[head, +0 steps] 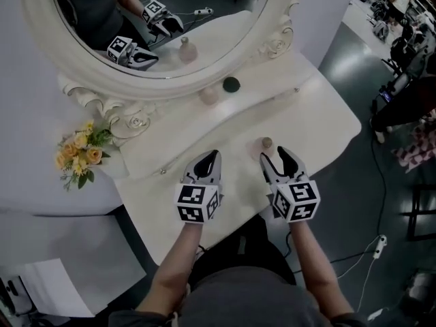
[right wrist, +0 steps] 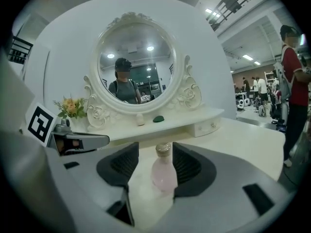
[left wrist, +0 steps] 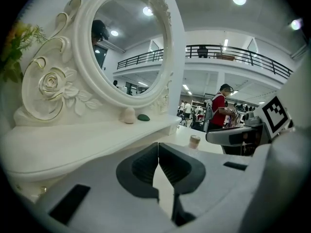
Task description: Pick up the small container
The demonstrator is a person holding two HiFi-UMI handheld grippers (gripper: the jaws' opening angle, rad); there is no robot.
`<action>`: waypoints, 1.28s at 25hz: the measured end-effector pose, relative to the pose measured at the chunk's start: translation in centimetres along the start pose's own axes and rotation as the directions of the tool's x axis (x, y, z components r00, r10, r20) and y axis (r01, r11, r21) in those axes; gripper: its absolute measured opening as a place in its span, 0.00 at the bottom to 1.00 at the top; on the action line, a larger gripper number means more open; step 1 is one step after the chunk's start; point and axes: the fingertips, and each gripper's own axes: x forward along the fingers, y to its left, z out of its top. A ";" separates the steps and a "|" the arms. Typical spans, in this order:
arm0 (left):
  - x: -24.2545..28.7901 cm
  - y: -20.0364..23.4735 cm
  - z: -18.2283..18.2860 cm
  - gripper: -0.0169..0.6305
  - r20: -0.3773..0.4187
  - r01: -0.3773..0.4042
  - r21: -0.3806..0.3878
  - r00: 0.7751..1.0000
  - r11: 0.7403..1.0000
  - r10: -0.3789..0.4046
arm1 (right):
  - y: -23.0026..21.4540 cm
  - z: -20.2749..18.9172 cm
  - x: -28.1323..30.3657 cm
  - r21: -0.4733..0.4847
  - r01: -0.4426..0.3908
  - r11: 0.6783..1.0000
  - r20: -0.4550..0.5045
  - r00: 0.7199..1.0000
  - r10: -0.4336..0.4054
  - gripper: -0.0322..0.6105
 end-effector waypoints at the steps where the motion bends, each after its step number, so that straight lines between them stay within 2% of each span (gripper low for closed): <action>1: 0.2 0.1 0.0 0.04 -0.001 -0.013 -0.008 1.000 1.000 0.013 | -0.1 -0.1 0.4 -0.005 -0.013 1.000 -0.011 1.000 0.013 0.40; 9: 1.1 1.3 -0.2 0.04 -0.018 -0.128 -0.039 0.992 0.991 0.128 | -1.5 -1.0 3.6 -0.046 -0.113 0.993 -0.079 0.991 0.109 0.43; 17: 1.4 2.0 -1.0 0.04 -0.042 -0.200 -0.060 0.979 0.978 0.197 | -1.6 -1.8 5.5 -0.069 -0.186 0.980 -0.104 0.979 0.178 0.44; 26: 1.5 2.5 -2.2 0.04 -0.072 -0.243 -0.077 0.969 0.967 0.238 | -1.1 -2.3 6.5 -0.130 -0.216 0.968 -0.104 0.974 0.203 0.32; 32: 1.3 2.5 -2.5 0.04 -0.075 -0.268 -0.090 0.962 0.959 0.262 | -1.0 -2.4 6.6 -0.166 -0.226 0.960 -0.093 0.973 0.213 0.31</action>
